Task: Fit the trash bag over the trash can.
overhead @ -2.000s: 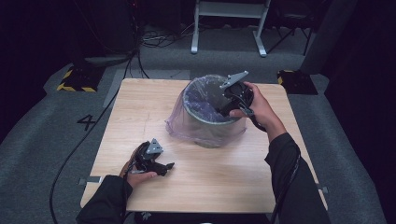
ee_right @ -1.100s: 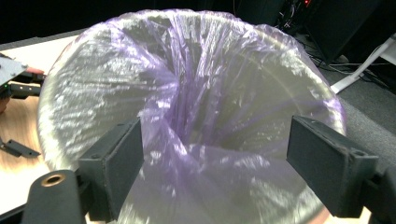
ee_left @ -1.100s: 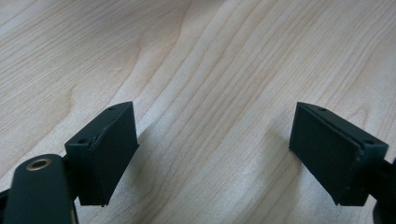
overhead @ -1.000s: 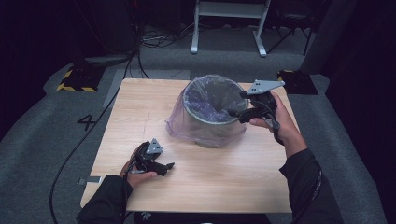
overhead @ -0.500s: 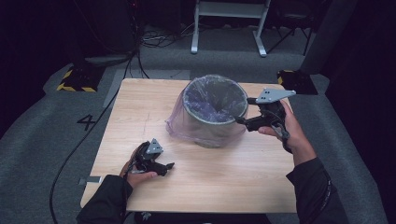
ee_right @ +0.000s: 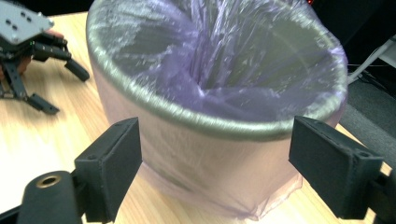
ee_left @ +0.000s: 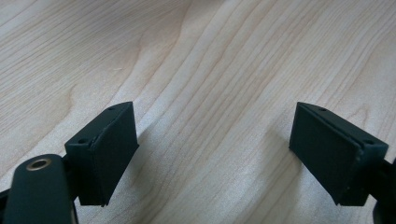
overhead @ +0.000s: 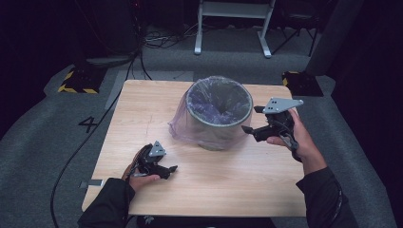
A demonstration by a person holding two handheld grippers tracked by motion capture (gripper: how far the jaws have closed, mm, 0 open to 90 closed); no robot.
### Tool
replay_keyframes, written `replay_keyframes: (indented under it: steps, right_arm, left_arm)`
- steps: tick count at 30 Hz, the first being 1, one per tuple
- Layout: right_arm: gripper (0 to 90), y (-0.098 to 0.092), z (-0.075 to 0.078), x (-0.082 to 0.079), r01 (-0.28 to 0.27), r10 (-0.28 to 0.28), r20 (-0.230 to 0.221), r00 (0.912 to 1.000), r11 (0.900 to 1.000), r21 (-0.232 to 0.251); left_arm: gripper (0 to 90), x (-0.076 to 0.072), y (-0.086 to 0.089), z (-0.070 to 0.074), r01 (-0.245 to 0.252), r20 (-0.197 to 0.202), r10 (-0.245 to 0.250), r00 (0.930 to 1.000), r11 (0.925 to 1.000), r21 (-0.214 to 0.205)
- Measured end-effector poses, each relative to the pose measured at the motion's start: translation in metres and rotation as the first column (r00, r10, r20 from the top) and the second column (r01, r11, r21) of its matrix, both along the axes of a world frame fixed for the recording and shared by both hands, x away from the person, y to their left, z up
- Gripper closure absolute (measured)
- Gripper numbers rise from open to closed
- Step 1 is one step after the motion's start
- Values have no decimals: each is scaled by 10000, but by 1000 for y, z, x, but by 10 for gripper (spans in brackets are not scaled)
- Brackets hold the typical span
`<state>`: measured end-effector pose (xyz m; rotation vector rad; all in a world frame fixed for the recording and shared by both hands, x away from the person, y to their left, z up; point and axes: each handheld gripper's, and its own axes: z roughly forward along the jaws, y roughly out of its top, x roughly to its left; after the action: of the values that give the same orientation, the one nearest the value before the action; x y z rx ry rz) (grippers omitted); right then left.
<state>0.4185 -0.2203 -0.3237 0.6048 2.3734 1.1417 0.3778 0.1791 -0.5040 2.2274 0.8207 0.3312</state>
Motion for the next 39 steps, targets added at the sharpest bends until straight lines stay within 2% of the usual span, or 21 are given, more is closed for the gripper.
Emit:
replay_keyframes:
  steps: [7,13,18,29,33,39]
  right_arm:
    - [168,-2,-7,-6,-13,12,-54,10000,9997,-250]
    - [168,-3,-15,-10,-82,75,-94,9999,9965,-831]
    - [168,-4,-21,-13,-95,77,-174,9998,9946,-1029]
    - [168,-2,-36,-24,-364,312,-335,9990,9856,-1651]
    - [168,-2,-43,-27,-422,354,-424,9985,9842,-1721]
    - [171,-4,-53,-32,-403,321,-412,9986,9751,-2183]
  left_arm:
    - [147,0,0,0,0,1,0,10000,10000,-1]
    - [147,0,0,0,-1,1,1,10000,10000,-2]
    - [147,0,0,0,-1,0,1,10000,10000,-2]
    - [147,0,0,0,-2,0,2,10000,10000,-3]
    - [147,0,0,0,-2,-2,2,10000,10000,-3]
    - [147,0,0,0,-2,-1,2,10000,10000,-5]
